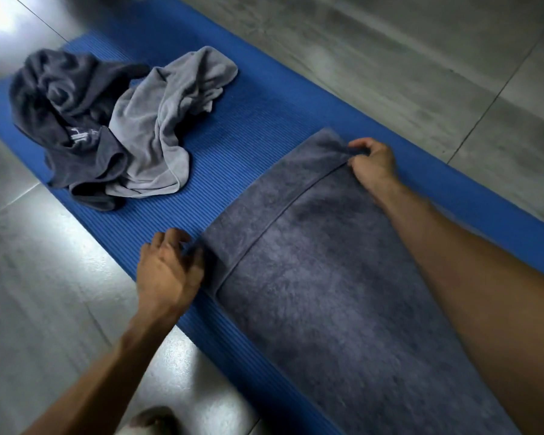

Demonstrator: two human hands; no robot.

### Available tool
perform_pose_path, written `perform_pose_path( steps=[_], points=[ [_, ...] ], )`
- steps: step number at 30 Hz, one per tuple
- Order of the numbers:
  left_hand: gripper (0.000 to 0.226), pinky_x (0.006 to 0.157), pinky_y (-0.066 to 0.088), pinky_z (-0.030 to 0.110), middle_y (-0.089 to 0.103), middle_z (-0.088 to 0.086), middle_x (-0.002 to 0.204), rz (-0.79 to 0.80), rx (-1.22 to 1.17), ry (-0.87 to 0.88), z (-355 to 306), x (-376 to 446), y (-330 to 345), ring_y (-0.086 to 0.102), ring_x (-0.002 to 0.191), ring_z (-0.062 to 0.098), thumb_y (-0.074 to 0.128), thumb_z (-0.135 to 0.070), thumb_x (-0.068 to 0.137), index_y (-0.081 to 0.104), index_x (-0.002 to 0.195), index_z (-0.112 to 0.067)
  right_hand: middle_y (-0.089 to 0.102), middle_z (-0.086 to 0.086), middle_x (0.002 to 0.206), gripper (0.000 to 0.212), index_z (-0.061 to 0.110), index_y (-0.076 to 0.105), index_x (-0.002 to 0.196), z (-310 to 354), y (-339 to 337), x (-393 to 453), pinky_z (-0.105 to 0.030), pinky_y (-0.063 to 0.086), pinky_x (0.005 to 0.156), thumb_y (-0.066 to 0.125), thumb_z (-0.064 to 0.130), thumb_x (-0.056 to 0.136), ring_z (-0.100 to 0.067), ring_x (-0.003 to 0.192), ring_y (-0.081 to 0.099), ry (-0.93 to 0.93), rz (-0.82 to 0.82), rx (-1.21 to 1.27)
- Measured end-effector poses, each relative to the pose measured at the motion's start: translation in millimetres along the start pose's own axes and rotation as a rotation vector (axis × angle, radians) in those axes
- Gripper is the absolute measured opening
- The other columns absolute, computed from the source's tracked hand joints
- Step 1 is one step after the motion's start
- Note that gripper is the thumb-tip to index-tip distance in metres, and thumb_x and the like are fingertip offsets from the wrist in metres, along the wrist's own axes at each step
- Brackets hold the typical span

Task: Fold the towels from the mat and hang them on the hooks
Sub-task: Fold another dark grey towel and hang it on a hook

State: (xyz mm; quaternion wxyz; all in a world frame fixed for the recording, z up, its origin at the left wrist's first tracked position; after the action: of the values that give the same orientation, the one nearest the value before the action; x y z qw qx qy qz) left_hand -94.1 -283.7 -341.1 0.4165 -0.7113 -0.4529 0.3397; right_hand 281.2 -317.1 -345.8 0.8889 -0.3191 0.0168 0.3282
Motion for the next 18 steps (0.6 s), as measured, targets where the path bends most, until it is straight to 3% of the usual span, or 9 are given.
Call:
perform_pose_path(
  steps=[3, 6, 8, 10, 12, 14, 16, 18],
  points=[
    [0.049, 0.076, 0.047, 0.044, 0.052, 0.005, 0.102, 0.151, 0.176, 0.195, -13.9, -13.8, 15.6, 0.050, 0.090, 0.029, 0.057, -0.054, 0.071, 0.056, 0.106, -0.019, 0.064, -0.001, 0.106, 0.029, 0.018, 0.068, 0.108, -3.6, 13.6, -7.3, -0.015, 0.041, 0.074, 0.055, 0.003, 0.086, -0.012, 0.094, 0.056, 0.037, 0.075, -0.098],
    [0.050, 0.079, 0.044, 0.044, 0.046, 0.008, 0.113, 0.186, 0.268, 0.217, -22.0, -23.0, 22.0, 0.044, 0.097, 0.028, 0.069, -0.043, 0.071, 0.052, 0.110, -0.018, 0.063, 0.000, 0.115, 0.030, 0.020, 0.067, 0.112, 1.2, 21.3, -12.1, -0.022, 0.046, 0.082, 0.060, 0.007, 0.086, -0.015, 0.101, 0.057, 0.131, 0.185, -0.011],
    [0.050, 0.084, 0.042, 0.043, 0.043, 0.008, 0.118, 0.200, 0.293, 0.210, -22.9, -24.4, 22.6, 0.041, 0.100, 0.027, 0.071, -0.035, 0.072, 0.050, 0.114, -0.018, 0.058, 0.002, 0.111, 0.034, 0.015, 0.063, 0.120, 7.7, 21.8, -12.5, -0.024, 0.045, 0.085, 0.062, 0.007, 0.087, -0.014, 0.101, 0.053, 0.182, 0.229, 0.089],
    [0.051, 0.084, 0.044, 0.042, 0.042, 0.007, 0.119, 0.220, 0.342, 0.229, -22.8, -26.5, 22.1, 0.041, 0.101, 0.026, 0.071, -0.030, 0.071, 0.049, 0.116, -0.019, 0.055, 0.002, 0.109, 0.038, 0.012, 0.059, 0.124, 11.7, 24.3, -12.9, -0.025, 0.044, 0.084, 0.063, 0.008, 0.087, -0.015, 0.100, 0.052, 0.208, 0.230, 0.110],
    [0.057, 0.080, 0.048, 0.044, 0.046, 0.007, 0.115, 0.235, 0.406, 0.297, -20.8, -28.9, 22.1, 0.044, 0.099, 0.027, 0.076, -0.027, 0.062, 0.052, 0.113, -0.020, 0.053, -0.002, 0.127, 0.049, 0.013, 0.055, 0.130, 9.4, 25.9, -7.7, -0.029, 0.047, 0.092, 0.062, 0.012, 0.082, -0.021, 0.112, 0.052, 0.199, 0.149, 0.043],
    [0.071, 0.081, 0.052, 0.047, 0.049, 0.008, 0.117, 0.260, 0.449, 0.376, -16.9, -30.3, 24.1, 0.045, 0.101, 0.028, 0.082, -0.027, 0.053, 0.053, 0.118, -0.022, 0.041, -0.002, 0.140, 0.050, 0.017, 0.052, 0.133, 11.4, 26.5, -10.6, -0.036, 0.042, 0.101, 0.055, 0.014, 0.083, -0.026, 0.122, 0.045, 0.096, 0.054, -0.161],
    [0.082, 0.088, 0.050, 0.052, 0.050, 0.010, 0.130, 0.314, 0.458, 0.420, -9.8, -30.5, 28.0, 0.047, 0.113, 0.032, 0.084, -0.025, 0.054, 0.050, 0.128, -0.022, 0.038, -0.003, 0.141, 0.045, 0.019, 0.051, 0.131, 17.2, 30.4, -21.7, -0.046, 0.038, 0.101, 0.051, 0.015, 0.087, -0.030, 0.124, 0.039, -0.190, -0.053, -0.470],
    [0.089, 0.103, 0.035, 0.054, 0.037, 0.011, 0.150, 0.385, 0.463, 0.414, -8.4, -31.7, 29.4, 0.042, 0.130, 0.038, 0.080, -0.026, 0.066, 0.036, 0.144, -0.024, 0.042, -0.005, 0.143, 0.043, 0.019, 0.049, 0.135, 21.0, 44.1, -33.2, -0.049, 0.035, 0.100, 0.049, 0.023, 0.092, -0.033, 0.126, 0.040, -0.460, -0.001, -0.643]
  ],
)
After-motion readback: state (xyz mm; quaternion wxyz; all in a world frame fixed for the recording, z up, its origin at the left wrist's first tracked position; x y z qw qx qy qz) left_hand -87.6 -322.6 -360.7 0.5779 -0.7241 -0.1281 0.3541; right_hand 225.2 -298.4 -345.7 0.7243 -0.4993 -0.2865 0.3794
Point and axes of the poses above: each hand's wrist, its own x-axis towards the middle knuckle, its own y-axis out of the palm, z = x × y, the point moved 2 cm from there along x, towards the middle knuckle
